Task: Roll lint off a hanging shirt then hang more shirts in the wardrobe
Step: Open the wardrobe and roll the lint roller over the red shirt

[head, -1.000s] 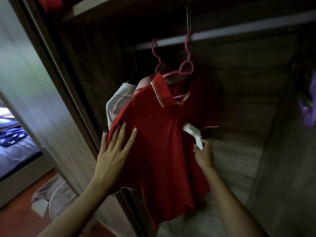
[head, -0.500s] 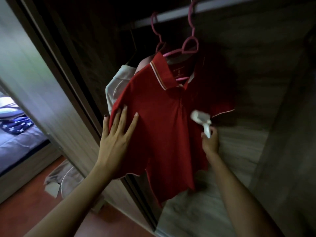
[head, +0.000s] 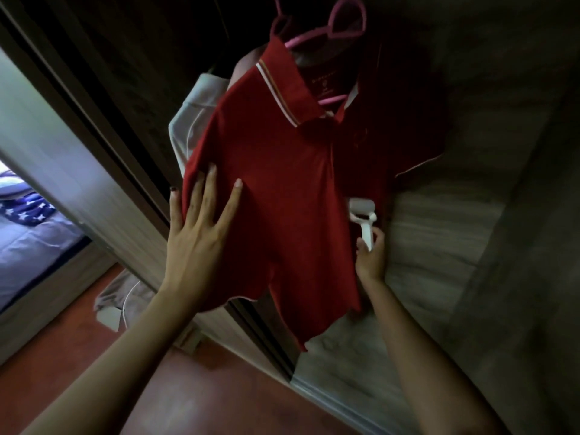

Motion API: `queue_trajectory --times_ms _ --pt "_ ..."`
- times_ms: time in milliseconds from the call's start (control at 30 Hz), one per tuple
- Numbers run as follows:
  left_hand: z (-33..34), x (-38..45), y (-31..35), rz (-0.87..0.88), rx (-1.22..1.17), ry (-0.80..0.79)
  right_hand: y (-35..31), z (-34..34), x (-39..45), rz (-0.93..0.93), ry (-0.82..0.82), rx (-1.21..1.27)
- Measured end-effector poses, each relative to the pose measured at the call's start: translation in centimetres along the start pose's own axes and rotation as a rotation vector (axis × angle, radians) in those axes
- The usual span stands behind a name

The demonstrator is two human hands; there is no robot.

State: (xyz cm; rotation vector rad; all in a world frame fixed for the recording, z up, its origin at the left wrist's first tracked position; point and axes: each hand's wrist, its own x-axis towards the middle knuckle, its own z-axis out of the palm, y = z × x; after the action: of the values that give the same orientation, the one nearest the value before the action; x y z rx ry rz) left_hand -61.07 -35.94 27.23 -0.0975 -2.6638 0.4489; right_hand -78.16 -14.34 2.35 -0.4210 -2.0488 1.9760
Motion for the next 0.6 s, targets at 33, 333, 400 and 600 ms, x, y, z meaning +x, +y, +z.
queue_trajectory --times_ms 33,333,400,600 --pt "0.0 0.0 0.1 0.0 -0.011 0.003 1.6 0.0 -0.6 0.037 -0.016 -0.059" --pt "0.0 -0.2 0.4 0.002 -0.046 0.011 2.3 -1.5 -6.1 0.03 0.165 -0.035" --pt "0.1 -0.2 0.7 -0.003 -0.037 0.02 0.2 -1.2 -7.4 -0.146 0.186 0.026" --pt "0.2 -0.2 1.2 -0.009 -0.079 0.025 2.7 1.2 -12.2 -0.268 -0.143 -0.153"
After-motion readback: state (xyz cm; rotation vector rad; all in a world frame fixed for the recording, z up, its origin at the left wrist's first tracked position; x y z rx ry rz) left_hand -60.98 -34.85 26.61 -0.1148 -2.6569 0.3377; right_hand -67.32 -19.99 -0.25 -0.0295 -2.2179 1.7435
